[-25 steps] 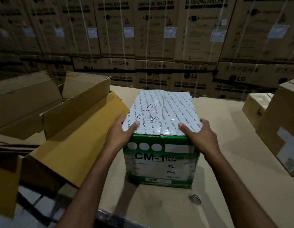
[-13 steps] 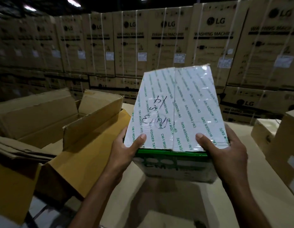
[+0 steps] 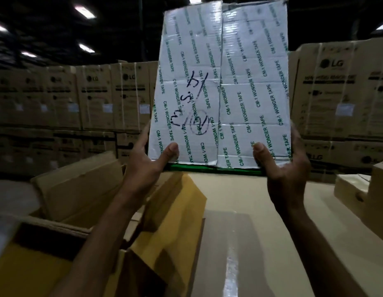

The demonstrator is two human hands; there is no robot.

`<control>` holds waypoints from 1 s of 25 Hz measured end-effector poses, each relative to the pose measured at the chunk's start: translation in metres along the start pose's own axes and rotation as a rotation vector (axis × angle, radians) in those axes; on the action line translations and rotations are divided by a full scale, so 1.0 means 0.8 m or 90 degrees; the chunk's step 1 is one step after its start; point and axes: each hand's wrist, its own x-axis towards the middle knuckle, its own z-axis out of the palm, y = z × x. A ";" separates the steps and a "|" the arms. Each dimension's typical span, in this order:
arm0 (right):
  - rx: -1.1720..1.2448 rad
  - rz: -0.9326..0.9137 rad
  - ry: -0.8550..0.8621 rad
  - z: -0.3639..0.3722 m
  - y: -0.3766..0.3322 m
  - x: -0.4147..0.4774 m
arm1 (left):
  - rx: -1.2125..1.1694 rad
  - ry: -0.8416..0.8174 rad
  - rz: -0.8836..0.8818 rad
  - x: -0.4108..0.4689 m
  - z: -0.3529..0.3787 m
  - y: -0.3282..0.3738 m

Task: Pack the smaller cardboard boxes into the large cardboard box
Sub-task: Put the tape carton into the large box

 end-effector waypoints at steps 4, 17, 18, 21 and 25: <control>0.014 -0.025 -0.011 0.104 -0.025 -0.021 | 0.045 0.000 0.030 0.030 -0.114 0.013; 0.043 0.100 -0.118 0.385 0.045 -0.030 | 0.060 0.100 -0.001 0.124 -0.333 -0.087; 0.028 0.127 -0.127 0.398 0.059 -0.034 | 0.070 0.099 -0.019 0.133 -0.344 -0.102; -0.021 0.210 -0.161 0.426 0.090 -0.047 | 0.111 0.076 -0.100 0.153 -0.371 -0.149; -0.160 0.303 -0.184 0.446 0.114 -0.077 | 0.155 0.012 -0.216 0.169 -0.399 -0.207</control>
